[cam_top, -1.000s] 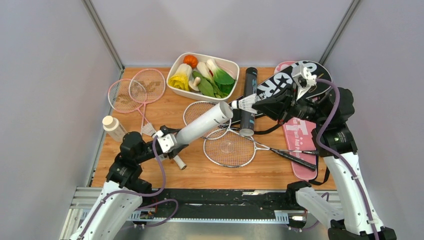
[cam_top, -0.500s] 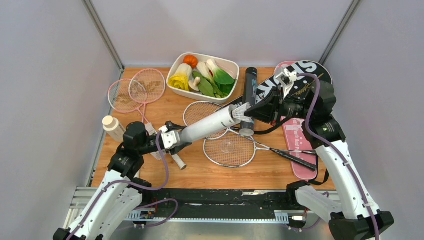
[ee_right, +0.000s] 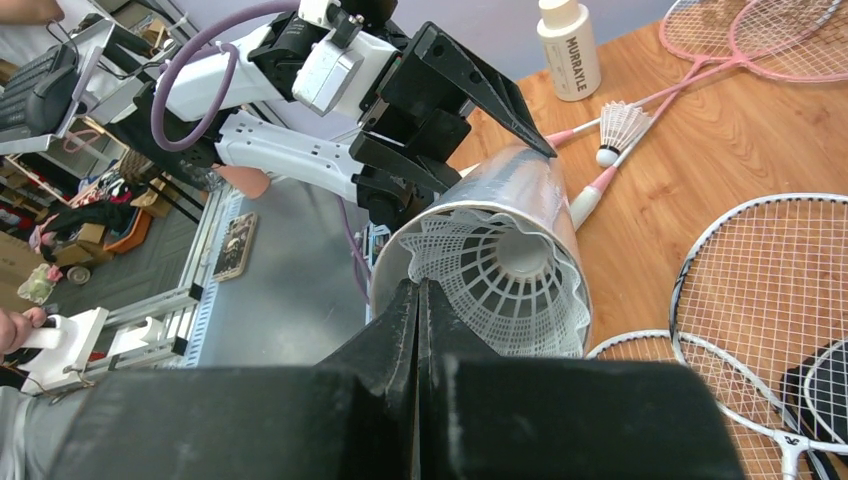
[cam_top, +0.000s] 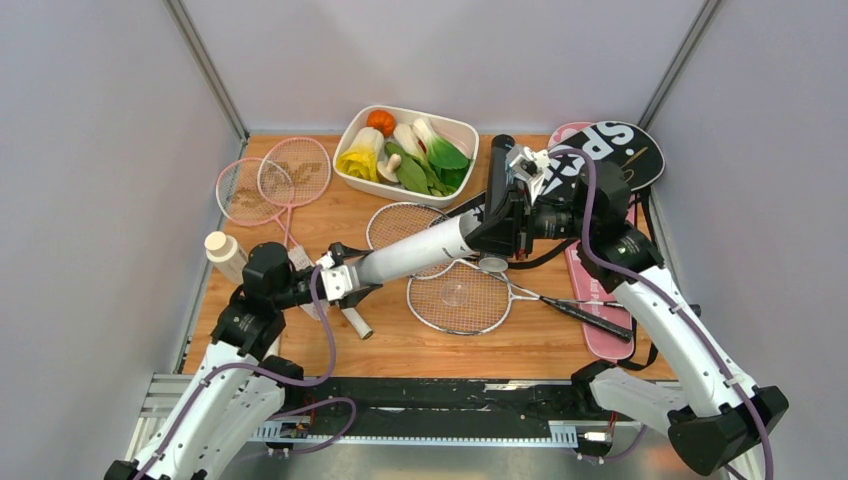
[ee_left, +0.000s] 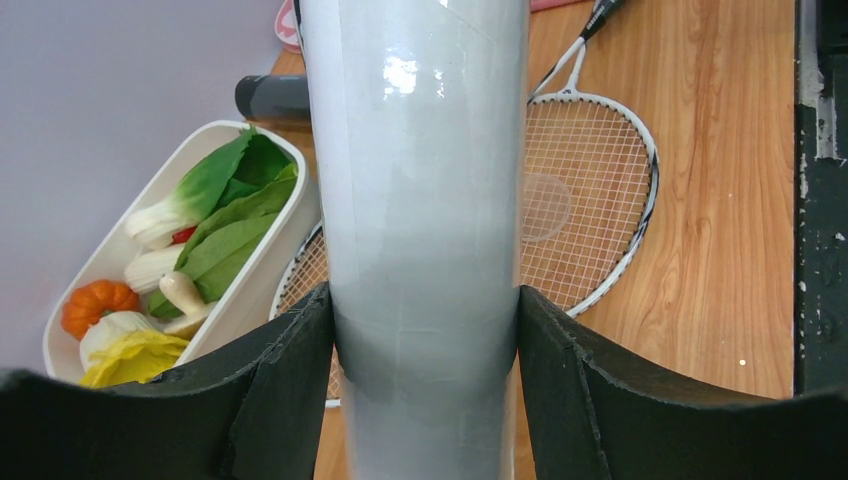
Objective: Pack up the badminton gear
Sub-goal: Place the shuttlecock at the shuttle tube.
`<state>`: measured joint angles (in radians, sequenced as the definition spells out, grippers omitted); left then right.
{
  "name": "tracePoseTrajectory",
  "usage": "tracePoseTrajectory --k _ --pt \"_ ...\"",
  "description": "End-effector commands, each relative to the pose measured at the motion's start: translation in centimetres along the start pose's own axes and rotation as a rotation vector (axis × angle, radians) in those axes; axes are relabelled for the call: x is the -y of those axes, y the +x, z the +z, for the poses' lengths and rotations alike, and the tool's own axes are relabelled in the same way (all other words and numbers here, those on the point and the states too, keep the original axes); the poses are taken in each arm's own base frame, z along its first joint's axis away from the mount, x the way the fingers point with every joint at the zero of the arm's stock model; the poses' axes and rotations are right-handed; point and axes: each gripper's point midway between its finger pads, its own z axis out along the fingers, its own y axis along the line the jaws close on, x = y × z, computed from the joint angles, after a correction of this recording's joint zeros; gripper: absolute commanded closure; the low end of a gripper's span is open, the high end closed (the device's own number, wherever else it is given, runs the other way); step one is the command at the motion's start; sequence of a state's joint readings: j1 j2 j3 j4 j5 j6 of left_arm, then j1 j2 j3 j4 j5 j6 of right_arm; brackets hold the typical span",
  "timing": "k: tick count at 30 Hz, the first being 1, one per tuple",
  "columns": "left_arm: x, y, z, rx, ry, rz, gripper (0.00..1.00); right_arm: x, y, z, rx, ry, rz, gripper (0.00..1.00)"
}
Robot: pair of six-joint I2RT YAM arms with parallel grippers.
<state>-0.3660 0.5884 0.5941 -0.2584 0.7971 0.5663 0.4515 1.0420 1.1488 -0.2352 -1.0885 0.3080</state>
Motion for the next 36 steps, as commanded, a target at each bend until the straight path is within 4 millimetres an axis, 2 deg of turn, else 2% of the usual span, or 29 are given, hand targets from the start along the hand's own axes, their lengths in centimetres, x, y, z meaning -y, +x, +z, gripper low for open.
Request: tracePoseTrajectory --k 1,6,12,13,17,22,25,28,30,34,35,36 --pt "-0.4 -2.2 -0.2 0.074 0.001 0.105 1.00 -0.5 -0.9 0.6 0.013 -0.011 -0.056 1.00" --pt "-0.7 -2.6 -0.2 0.088 -0.003 0.126 1.00 0.0 -0.9 1.3 0.007 -0.010 -0.041 0.98" --pt "-2.1 -2.8 -0.3 0.078 -0.075 0.104 1.00 -0.1 -2.9 0.8 0.074 0.075 -0.049 0.63" --pt "-2.3 -2.8 -0.4 0.073 -0.092 0.086 1.00 -0.4 -3.5 0.5 0.095 0.096 -0.051 0.54" --pt "-3.8 -2.3 -0.8 0.034 -0.187 0.022 1.00 -0.2 -6.5 -1.1 0.234 0.253 -0.029 0.28" --pt "-5.7 -2.9 -1.6 0.026 -0.299 -0.059 1.00 -0.4 -10.9 -3.7 0.416 0.412 -0.054 0.15" --pt "-7.2 -3.1 -2.3 0.009 -0.390 -0.115 1.00 1.0 -11.6 -5.2 0.497 0.526 -0.032 0.15" --pt "-9.6 -4.0 -4.1 -0.001 -0.542 -0.149 1.00 2.7 -10.6 -5.8 0.550 0.589 0.033 0.16" --pt "-11.0 -5.0 -5.5 0.021 -0.648 -0.194 1.00 4.0 -9.1 -5.4 0.553 0.590 0.077 0.18" --pt "-13.5 -7.7 -9.7 0.101 -0.887 -0.288 1.00 7.6 -5.2 -3.3 0.502 0.612 0.166 0.22" --pt "-13.6 -7.9 -10.2 0.102 -0.909 -0.301 1.00 8.4 -4.2 -2.5 0.477 0.619 0.180 0.23" --pt "-13.8 -9.1 -11.1 0.123 -0.932 -0.295 1.00 9.2 -3.1 -1.5 0.449 0.630 0.197 0.23"
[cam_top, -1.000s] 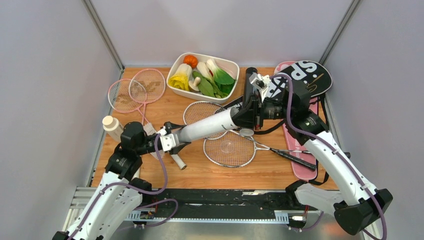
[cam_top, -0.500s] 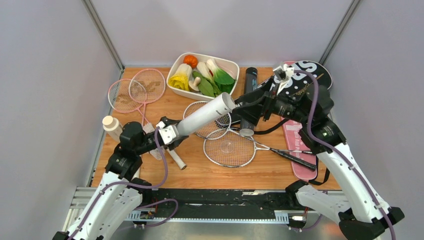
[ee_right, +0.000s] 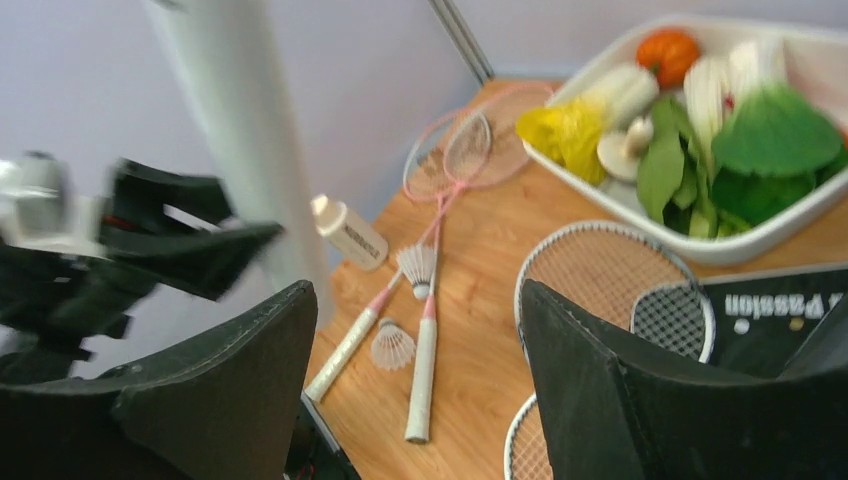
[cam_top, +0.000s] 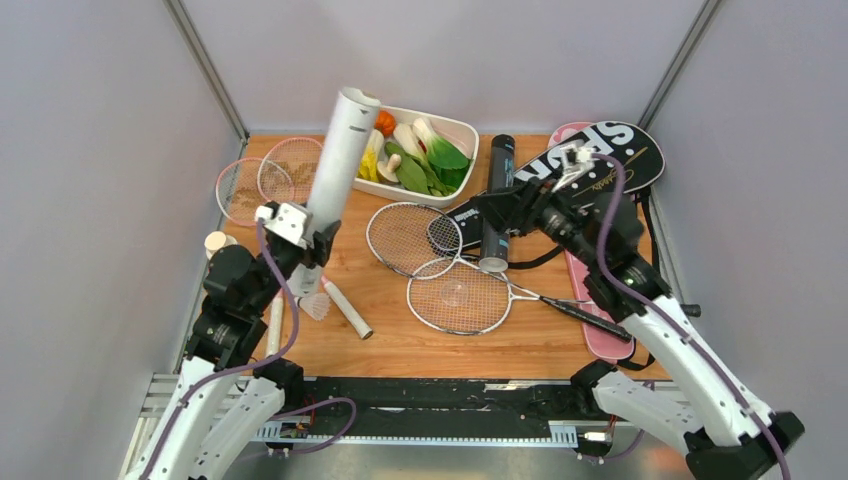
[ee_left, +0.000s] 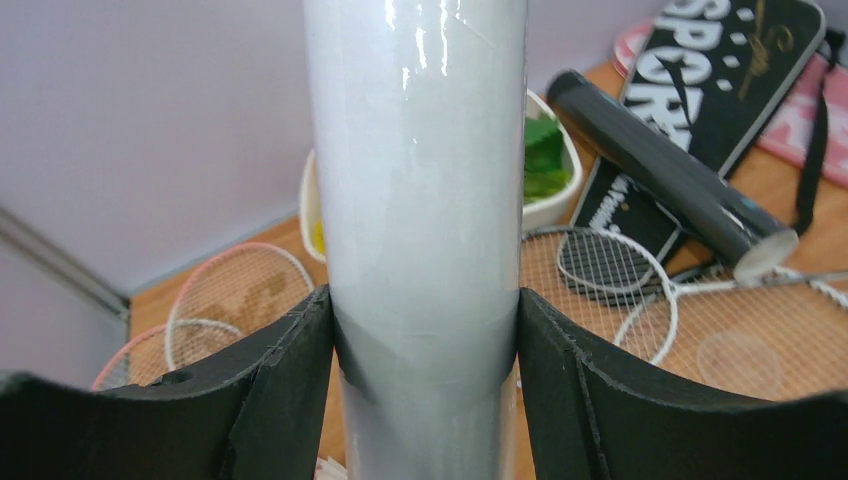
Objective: Pack up the badminton gear
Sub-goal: Place the shuttlecock at the shuttle tube, then pick up the shuttlecock at the center of the board.
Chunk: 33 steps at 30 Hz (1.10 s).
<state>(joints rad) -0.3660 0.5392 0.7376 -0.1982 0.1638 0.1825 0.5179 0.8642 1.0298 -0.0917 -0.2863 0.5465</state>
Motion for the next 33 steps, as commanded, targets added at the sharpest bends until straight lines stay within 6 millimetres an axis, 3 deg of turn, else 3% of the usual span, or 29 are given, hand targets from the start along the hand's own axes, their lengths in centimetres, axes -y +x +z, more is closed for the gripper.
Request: tracePoseTrajectory --k 1,4,10,15,19,21,26,33 --pt "-4.4 -7.0 -2.9 0.170 -0.238 -0.109 1.00 2.4 5.1 3.3 -0.074 0.078 0.085 0.23" --pt "-4.6 -9.3 -4.5 0.202 -0.239 -0.105 1.00 2.1 10.5 5.6 -0.198 0.107 0.157 0.25" --pt "-5.4 -12.4 -8.0 0.307 -0.294 -0.135 1.00 -3.4 21.9 9.7 -0.328 0.045 0.261 0.27" --pt "-5.2 -14.4 -9.5 0.379 -0.280 -0.150 1.00 -5.2 28.6 13.0 -0.420 0.104 0.395 0.27" --pt "-5.1 -14.7 -9.7 0.377 -0.273 -0.148 1.00 -6.9 33.2 15.0 -0.492 0.075 0.457 0.28" --pt "-5.1 -14.3 -9.6 0.361 -0.274 -0.148 1.00 -7.8 35.4 15.6 -0.517 0.032 0.521 0.30" --pt "-5.2 -13.5 -9.7 0.340 -0.288 -0.151 1.00 -8.7 38.4 16.9 -0.546 -0.024 0.614 0.35" --pt "-5.8 -13.6 -10.7 0.357 -0.333 -0.124 1.00 -9.5 41.4 18.4 -0.580 -0.087 0.708 0.37"
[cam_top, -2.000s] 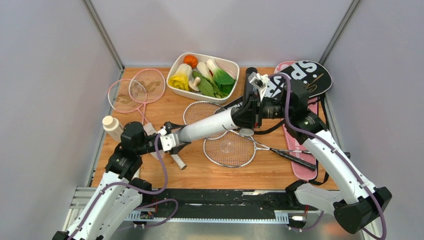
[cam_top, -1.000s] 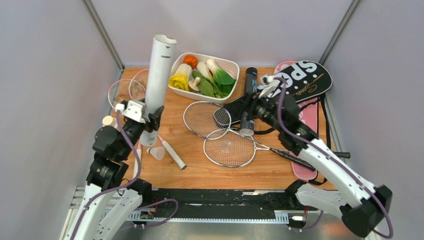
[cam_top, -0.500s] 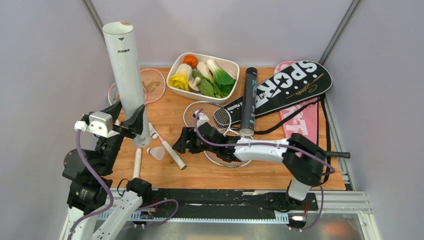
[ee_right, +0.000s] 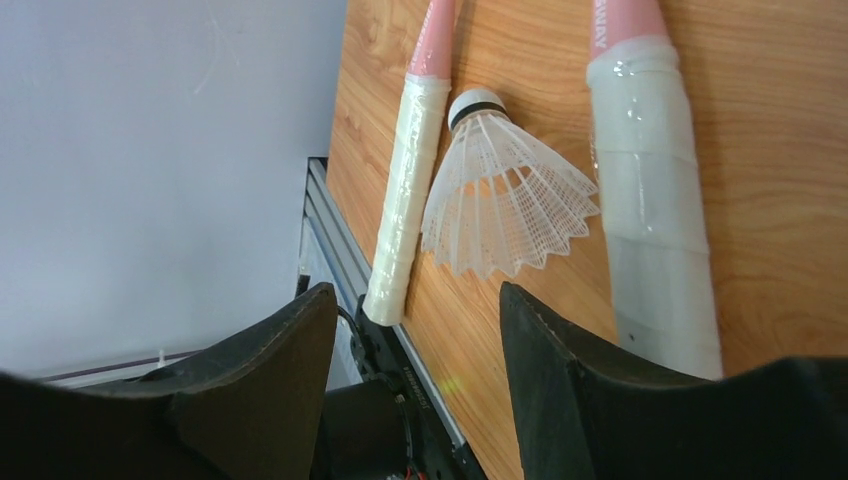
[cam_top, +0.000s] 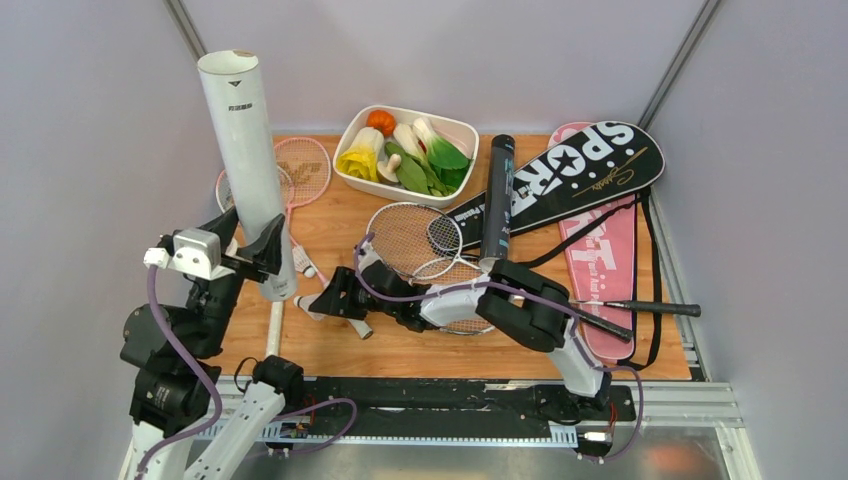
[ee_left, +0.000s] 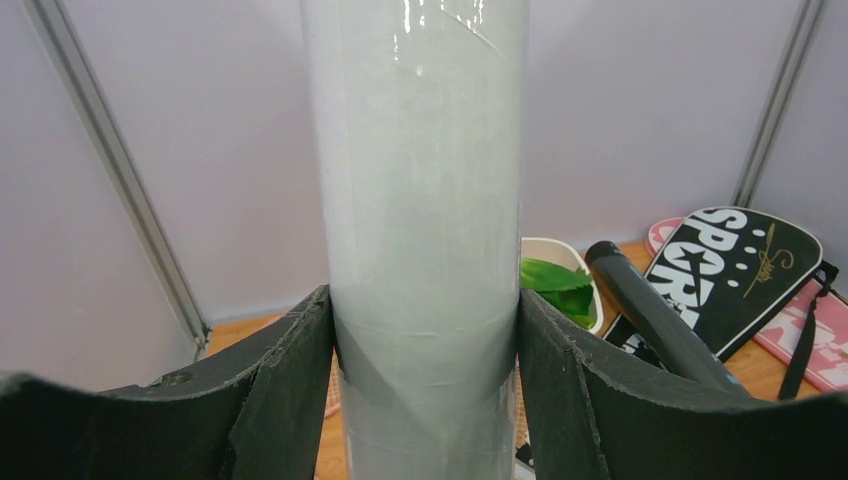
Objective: Pack up the badminton gear
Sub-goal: Pick up the shuttlecock at the center of the board.
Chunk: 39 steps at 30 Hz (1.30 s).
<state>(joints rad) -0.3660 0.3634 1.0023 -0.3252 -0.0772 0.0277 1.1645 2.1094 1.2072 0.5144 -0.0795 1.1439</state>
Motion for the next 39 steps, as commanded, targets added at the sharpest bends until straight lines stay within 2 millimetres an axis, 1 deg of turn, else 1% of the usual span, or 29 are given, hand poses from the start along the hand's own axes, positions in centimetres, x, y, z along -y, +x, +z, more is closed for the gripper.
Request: tracePoseTrajectory --k 1,6,9,11,14,17,21,23,25,26,30,32,33,35,37,38,39 --pt "-1.0 -2.4 -0.7 0.086 -0.045 0.012 1.00 -4.4 -0.2 1.5 -0.004 -0.181 0.078 0.38" --pt "-1.1 -1.6 -0.6 0.064 -0.050 0.038 1.00 -3.5 -0.1 3.1 -0.006 -0.154 0.063 0.38" --pt "-1.1 -0.4 -0.6 0.038 -0.049 0.049 1.00 -2.4 -0.3 4.3 -0.005 -0.083 0.019 0.40" --pt "-1.0 0.3 -0.6 0.022 -0.047 0.051 1.00 -2.2 -0.6 4.6 0.003 -0.067 0.000 0.42" --pt "-1.0 0.8 -0.8 0.012 -0.044 0.059 1.00 -2.4 -0.8 5.1 0.004 -0.069 -0.032 0.47" --pt "-1.0 1.1 -0.9 0.008 -0.045 0.067 1.00 -1.2 -1.1 5.4 0.004 -0.024 -0.041 0.57" --pt "-1.1 2.0 -1.2 -0.013 -0.049 0.079 1.00 -1.0 -1.3 5.5 0.010 -0.020 -0.049 0.73" --pt "-1.3 2.3 -1.3 -0.017 -0.056 0.089 1.00 -0.8 -1.5 5.5 0.014 -0.009 -0.062 0.84" --pt "-1.4 2.6 -1.5 -0.021 -0.056 0.108 1.00 -1.1 -2.0 5.3 0.029 -0.014 -0.087 0.95" --pt "-1.5 2.6 -1.6 -0.022 -0.060 0.119 1.00 -1.5 -2.4 5.0 0.037 -0.023 -0.104 1.00" --pt "-1.6 2.7 -1.7 -0.024 -0.064 0.135 1.00 -5.1 -4.1 3.5 0.060 -0.091 -0.229 1.00" --pt "-1.5 2.6 -1.6 -0.018 -0.055 0.138 1.00 -6.7 -4.8 2.3 0.051 -0.105 -0.308 1.00" --pt "-1.4 2.6 -1.6 -0.017 -0.051 0.139 1.00 -7.5 -5.3 1.5 0.055 -0.112 -0.338 1.00" --pt "-1.1 3.0 -1.4 -0.021 -0.032 0.147 1.00 -8.4 -6.2 -0.5 0.070 -0.124 -0.394 1.00" --pt "-0.3 3.5 -1.1 -0.024 0.012 0.155 1.00 -9.8 -7.7 -2.9 0.103 -0.143 -0.464 1.00" --pt "0.0 3.9 -1.0 -0.030 0.027 0.159 1.00 -9.9 -8.7 -4.0 0.123 -0.134 -0.501 1.00" --pt "0.5 4.2 -0.8 -0.034 0.055 0.158 1.00 -9.9 -10.0 -5.2 0.152 -0.120 -0.535 1.00"
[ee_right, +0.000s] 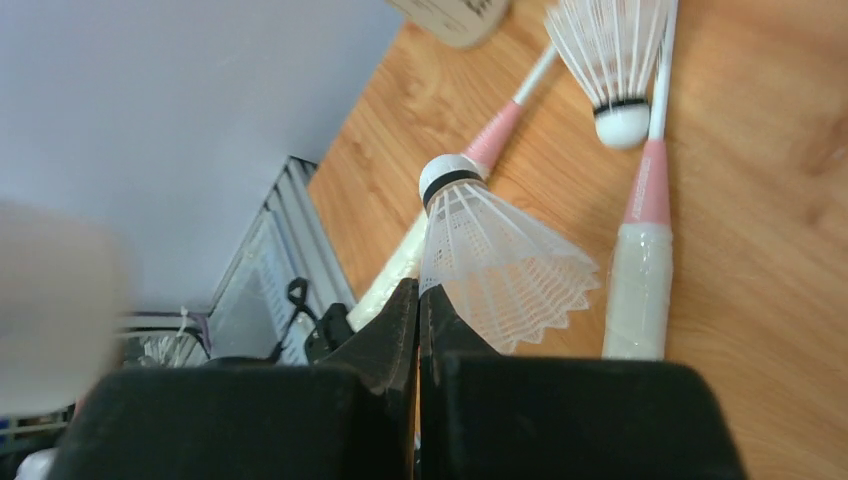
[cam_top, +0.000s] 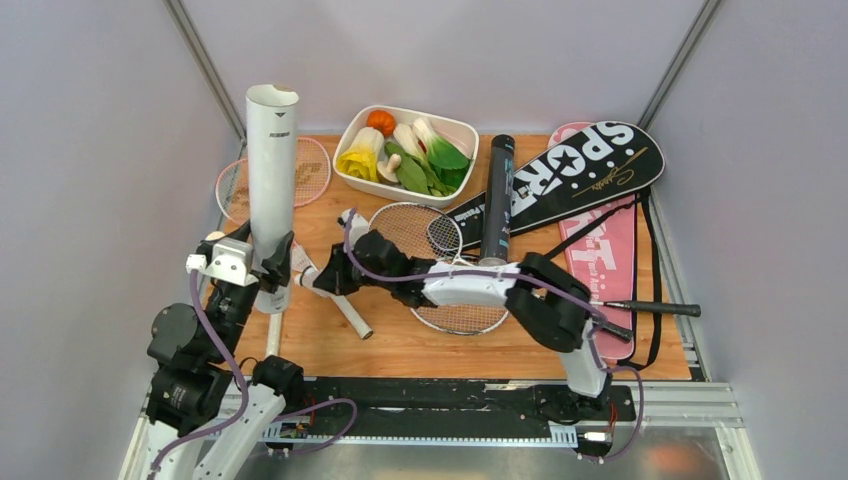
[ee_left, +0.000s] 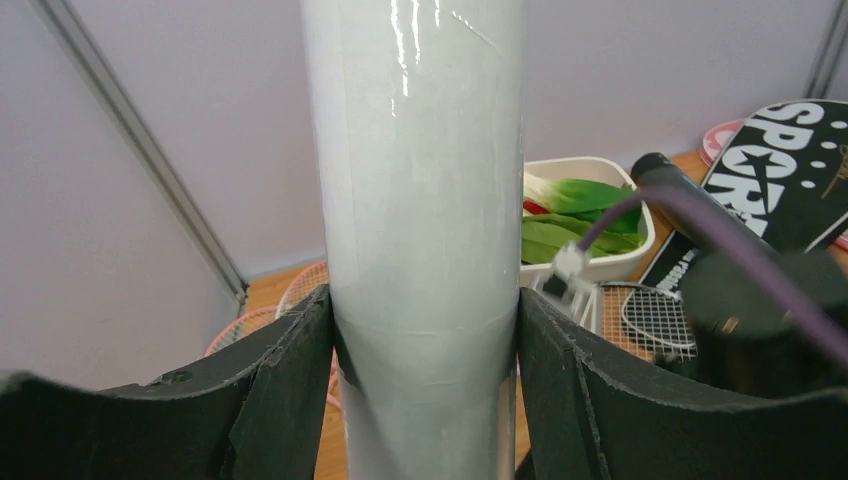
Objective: Pack up the badminton gear
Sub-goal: Pick up the shuttlecock at the center of the board.
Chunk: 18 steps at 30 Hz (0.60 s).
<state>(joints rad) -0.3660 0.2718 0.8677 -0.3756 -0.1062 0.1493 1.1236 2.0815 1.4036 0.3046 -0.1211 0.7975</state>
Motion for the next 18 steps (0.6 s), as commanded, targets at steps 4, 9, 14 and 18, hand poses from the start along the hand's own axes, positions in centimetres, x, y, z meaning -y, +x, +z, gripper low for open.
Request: tracePoseTrajectory --k 4,9,14,18 --pt "4.1 1.0 1.5 0.028 0.212 0.029 1.00 -0.5 -13.1 -11.0 0.246 0.041 -0.303 1.00" --pt "8.8 4.4 2.0 -0.006 0.448 0.020 1.00 2.5 -20.9 -21.8 0.411 0.156 -0.413 1.00" --pt "14.1 9.7 0.2 -0.029 0.769 0.094 1.00 0.2 -24.5 -32.3 0.569 0.256 -0.634 1.00" --pt "15.6 12.1 -1.1 -0.016 0.886 0.171 1.00 -3.0 -22.7 -36.5 0.543 0.221 -0.716 1.00"
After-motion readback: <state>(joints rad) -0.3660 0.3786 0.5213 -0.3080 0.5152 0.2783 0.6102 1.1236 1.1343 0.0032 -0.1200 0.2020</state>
